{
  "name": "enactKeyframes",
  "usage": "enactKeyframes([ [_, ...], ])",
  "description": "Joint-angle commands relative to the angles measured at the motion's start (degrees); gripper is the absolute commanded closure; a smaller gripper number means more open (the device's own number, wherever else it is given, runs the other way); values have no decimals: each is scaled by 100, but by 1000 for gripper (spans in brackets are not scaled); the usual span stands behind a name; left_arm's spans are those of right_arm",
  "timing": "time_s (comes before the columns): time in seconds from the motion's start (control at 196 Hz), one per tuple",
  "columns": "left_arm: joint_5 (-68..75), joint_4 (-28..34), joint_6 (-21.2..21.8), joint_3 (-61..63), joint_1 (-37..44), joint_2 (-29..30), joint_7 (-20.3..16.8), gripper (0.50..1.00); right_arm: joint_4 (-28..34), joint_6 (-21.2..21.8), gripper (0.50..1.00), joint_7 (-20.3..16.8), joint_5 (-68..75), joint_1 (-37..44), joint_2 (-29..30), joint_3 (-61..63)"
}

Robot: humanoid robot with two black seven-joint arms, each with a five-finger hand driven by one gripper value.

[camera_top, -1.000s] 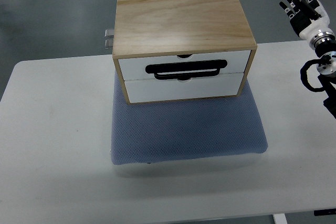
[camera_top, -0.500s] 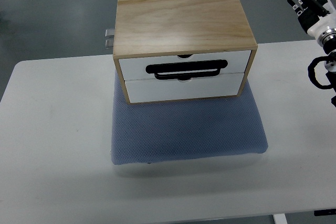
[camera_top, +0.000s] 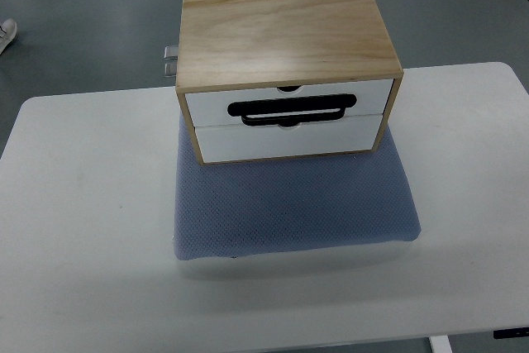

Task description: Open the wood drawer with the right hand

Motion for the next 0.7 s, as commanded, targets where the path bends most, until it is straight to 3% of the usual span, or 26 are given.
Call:
enactKeyframes([
  [0.0,0,0,0,0,1,0,0,500,12,206,556,-2,-26,700,-297,-1108],
  [0.092,0,0,0,0,1,0,0,500,21,294,556,7,-17,1026,-385,-1593],
  [0.097,0,0,0,0,1,0,0,500,91,390,556,7,17,1452,-420,-2254],
  [0.291,0,0,0,0,1,0,0,500,926,777,556,15,-70,3046,-403,-4597],
  [0.337,0,0,0,0,1,0,0,500,926,777,556,15,-70,3047,-403,-4599],
  [0.342,0,0,0,0,1,0,0,500,1126,943,556,7,-122,3500,-342,-5138],
  [0.408,0,0,0,0,1,0,0,500,1409,1207,556,7,-333,4040,-227,-5723],
  [0.49,0,0,0,0,1,0,0,500,1550,1340,556,7,-475,4295,-113,-5961],
  [0.495,0,0,0,0,1,0,0,500,1742,1505,556,7,-718,4661,35,-6265],
  [0.535,0,0,0,0,1,0,0,500,1901,1629,556,7,-940,4884,142,-6453],
  [0.632,0,0,0,0,1,0,0,500,2086,1726,556,7,-1142,5043,221,-6550],
  [0.637,0,0,0,0,1,0,0,500,2330,1848,556,-2,-1369,5173,317,-6602],
  [0.694,0,0,0,0,1,0,0,500,2526,1946,556,-11,-1538,5280,371,-6611],
])
